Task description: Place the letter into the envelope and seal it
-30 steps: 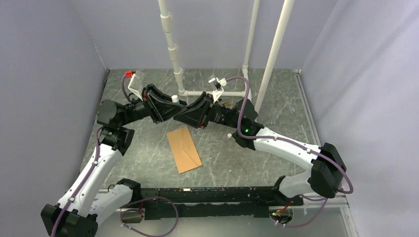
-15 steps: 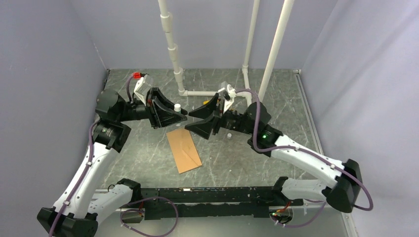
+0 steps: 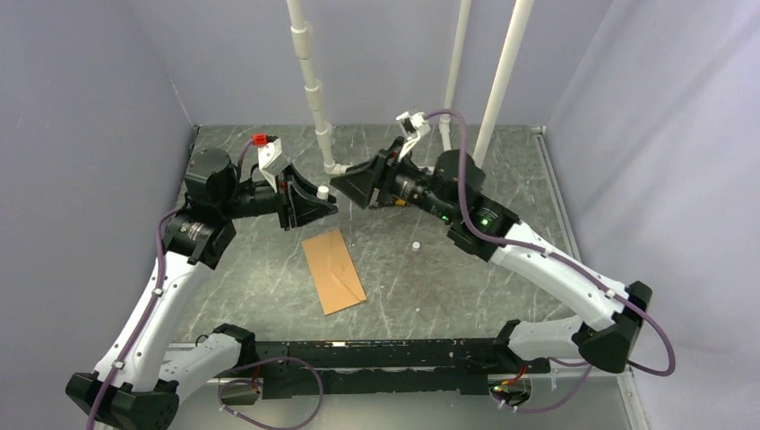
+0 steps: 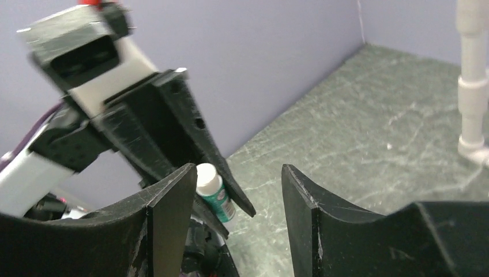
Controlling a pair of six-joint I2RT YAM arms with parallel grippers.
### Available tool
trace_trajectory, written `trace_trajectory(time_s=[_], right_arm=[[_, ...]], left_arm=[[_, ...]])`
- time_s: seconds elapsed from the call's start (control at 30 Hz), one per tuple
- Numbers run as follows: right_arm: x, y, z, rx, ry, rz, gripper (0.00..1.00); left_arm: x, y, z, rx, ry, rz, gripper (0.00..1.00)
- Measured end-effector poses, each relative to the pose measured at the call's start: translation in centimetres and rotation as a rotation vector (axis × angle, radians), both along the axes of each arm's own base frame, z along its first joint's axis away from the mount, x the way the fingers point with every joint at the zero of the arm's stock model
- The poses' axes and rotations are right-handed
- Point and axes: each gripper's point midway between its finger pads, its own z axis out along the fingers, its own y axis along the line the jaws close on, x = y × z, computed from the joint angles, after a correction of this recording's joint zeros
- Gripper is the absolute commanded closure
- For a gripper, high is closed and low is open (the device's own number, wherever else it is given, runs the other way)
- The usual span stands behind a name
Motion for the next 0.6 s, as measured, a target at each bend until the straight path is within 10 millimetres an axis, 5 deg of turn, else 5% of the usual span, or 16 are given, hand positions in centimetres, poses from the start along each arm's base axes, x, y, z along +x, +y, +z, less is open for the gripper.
trace_trajectory(time_s=[0.23, 0.6], right_arm=[[3.0, 2.2, -4.7, -0.098, 0.218, -0.078, 0.34], [3.3, 2.1, -5.0, -0.074, 0.308, -0.107, 0.4]], left_arm=[[1.9, 0.7, -0.7, 0.112, -0.059, 0.072, 0.98], [3.2, 2.3, -2.4, 0.292, -0.158, 0.123, 0.98]])
